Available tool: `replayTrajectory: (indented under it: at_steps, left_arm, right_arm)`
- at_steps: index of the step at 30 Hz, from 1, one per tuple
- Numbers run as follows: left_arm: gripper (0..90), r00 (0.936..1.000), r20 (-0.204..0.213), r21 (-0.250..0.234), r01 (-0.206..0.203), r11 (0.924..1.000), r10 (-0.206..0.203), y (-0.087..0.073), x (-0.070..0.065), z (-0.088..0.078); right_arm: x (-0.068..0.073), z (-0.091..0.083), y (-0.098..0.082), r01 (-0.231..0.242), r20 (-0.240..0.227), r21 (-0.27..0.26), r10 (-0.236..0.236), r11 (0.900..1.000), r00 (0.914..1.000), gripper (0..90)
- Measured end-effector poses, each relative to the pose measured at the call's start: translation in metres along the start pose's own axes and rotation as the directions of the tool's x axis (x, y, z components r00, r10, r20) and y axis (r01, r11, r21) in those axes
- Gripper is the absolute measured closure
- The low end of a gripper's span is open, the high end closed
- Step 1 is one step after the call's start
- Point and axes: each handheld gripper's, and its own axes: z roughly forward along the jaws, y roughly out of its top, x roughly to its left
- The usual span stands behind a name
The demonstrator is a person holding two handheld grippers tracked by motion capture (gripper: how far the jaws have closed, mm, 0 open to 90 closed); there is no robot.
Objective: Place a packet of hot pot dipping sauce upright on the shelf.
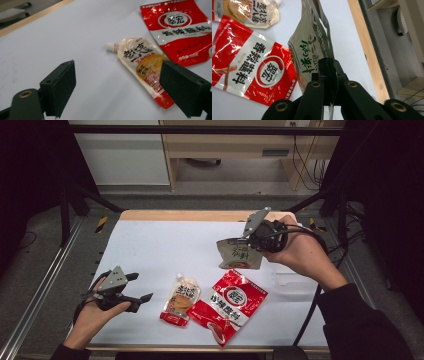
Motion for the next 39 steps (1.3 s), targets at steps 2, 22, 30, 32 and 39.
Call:
replayTrajectory:
  at_steps: [2, 22, 30, 32, 39]
  left_arm:
    - [12.0, 0.9996, -0.020, -0.005, 0.019, 0.9998, -0.019, -0.011, 0.003, -0.001]
    - [9.5, 0.9931, -0.110, 0.014, 0.042, 0.9990, -0.040, -0.040, 0.011, -0.002]
    - [9.5, 0.9912, -0.127, 0.019, 0.040, 0.9990, -0.038, -0.042, 0.012, -0.003]
    - [9.5, 0.9910, -0.127, 0.018, 0.043, 0.9989, -0.040, -0.042, 0.013, -0.003]
    - [9.5, 0.9897, -0.136, 0.020, 0.050, 0.9986, -0.047, -0.043, 0.014, -0.003]
  right_arm:
    - [-0.003, -0.005, -0.004, -0.006, 0.010, -0.003, 0.006, 1.000, 0.9999, 90.0]
    - [-0.034, -0.049, -0.058, -0.113, 0.105, -0.014, 0.114, 0.994, 0.9880, 90.0]
    - [-0.037, -0.060, -0.092, -0.158, 0.122, -0.006, 0.158, 0.987, 0.9799, 90.0]
    - [-0.037, -0.061, -0.102, -0.164, 0.121, -0.001, 0.163, 0.987, 0.9792, 90.0]
    - [-0.035, -0.057, -0.129, -0.184, 0.100, -0.001, 0.183, 0.983, 0.9780, 90.0]
